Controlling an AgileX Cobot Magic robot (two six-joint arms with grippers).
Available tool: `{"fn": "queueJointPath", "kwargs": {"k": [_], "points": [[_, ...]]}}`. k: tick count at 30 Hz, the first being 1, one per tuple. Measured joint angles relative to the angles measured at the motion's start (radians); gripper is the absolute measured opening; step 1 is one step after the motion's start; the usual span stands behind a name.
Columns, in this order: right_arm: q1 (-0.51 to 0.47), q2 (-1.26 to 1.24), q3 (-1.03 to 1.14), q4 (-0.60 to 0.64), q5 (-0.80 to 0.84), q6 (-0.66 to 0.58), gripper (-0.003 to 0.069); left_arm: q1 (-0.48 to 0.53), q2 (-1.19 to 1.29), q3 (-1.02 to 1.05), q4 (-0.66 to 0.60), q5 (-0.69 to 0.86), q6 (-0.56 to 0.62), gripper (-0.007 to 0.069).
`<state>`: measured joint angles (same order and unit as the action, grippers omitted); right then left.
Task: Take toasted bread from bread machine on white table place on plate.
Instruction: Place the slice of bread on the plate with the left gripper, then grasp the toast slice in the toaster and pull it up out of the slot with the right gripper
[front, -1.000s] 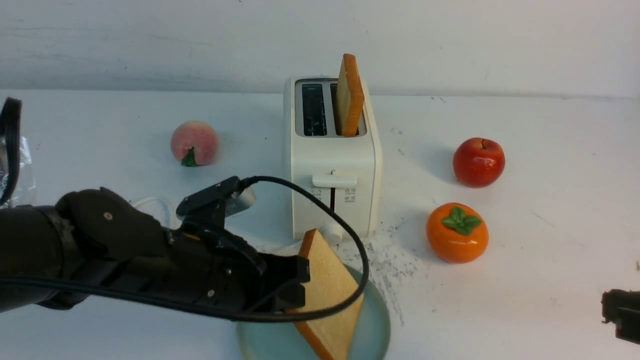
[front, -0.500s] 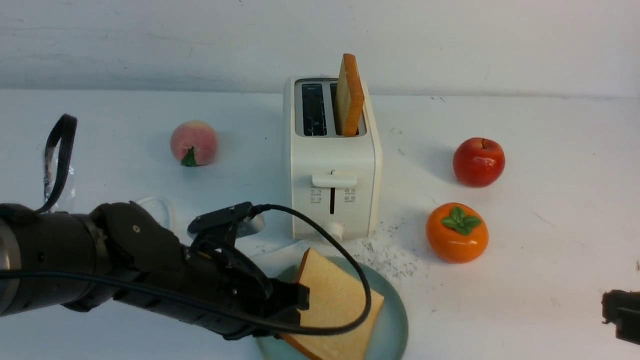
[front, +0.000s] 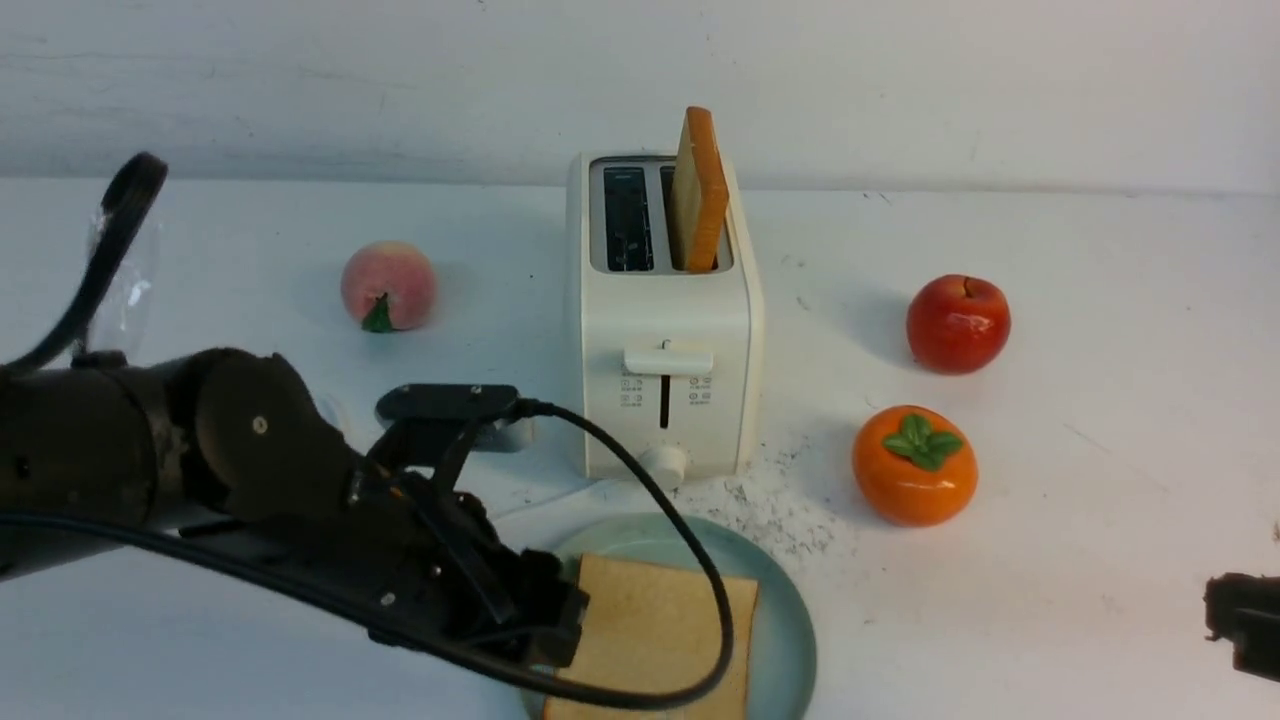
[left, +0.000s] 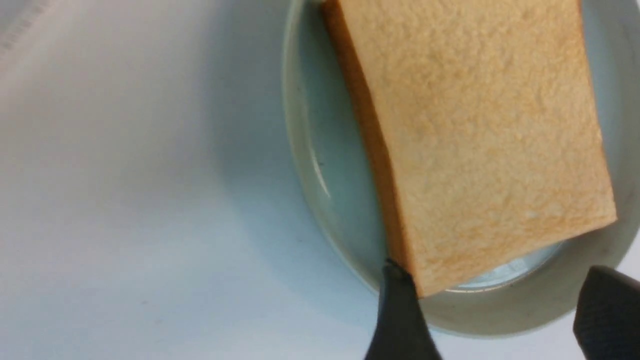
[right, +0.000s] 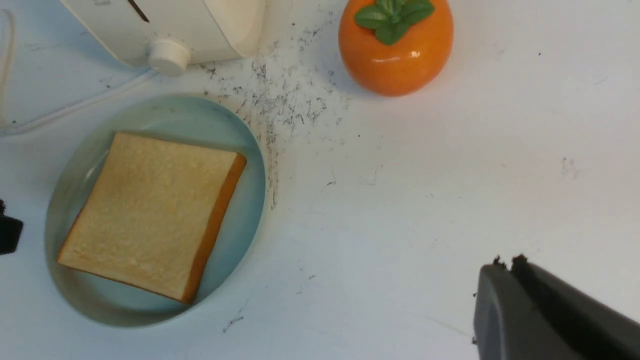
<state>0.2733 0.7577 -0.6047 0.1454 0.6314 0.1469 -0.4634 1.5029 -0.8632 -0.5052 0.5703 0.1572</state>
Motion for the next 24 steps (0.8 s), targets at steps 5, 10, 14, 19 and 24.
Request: {"fn": "queueJointPath", "kwargs": {"k": [5, 10, 14, 19, 24], "points": [[0.0, 0.06, -0.118, 0.004, 0.039, -0.034, 0.0022, 0.0, -0.068, -0.057, 0.309, 0.119, -0.297, 0.0298], [0.002, 0.235, -0.287, 0.052, 0.044, -0.049, 0.0022, 0.0, -0.194, -0.086, 0.587, 0.262, -0.569, -0.0014], [0.055, 0.427, -0.431, 0.08, 0.041, -0.116, 0.0028, 0.0, -0.37, -0.086, 0.646, 0.284, -0.664, -0.0014], [0.13, 0.659, -0.619, 0.09, -0.026, -0.147, 0.0058, 0.0, -0.581, -0.089, 0.649, 0.302, -0.686, -0.0014], [0.141, 0.816, -0.788, 0.095, -0.067, -0.147, 0.0141, 0.0, -0.724, -0.068, 0.638, 0.331, -0.688, -0.0014]]}}
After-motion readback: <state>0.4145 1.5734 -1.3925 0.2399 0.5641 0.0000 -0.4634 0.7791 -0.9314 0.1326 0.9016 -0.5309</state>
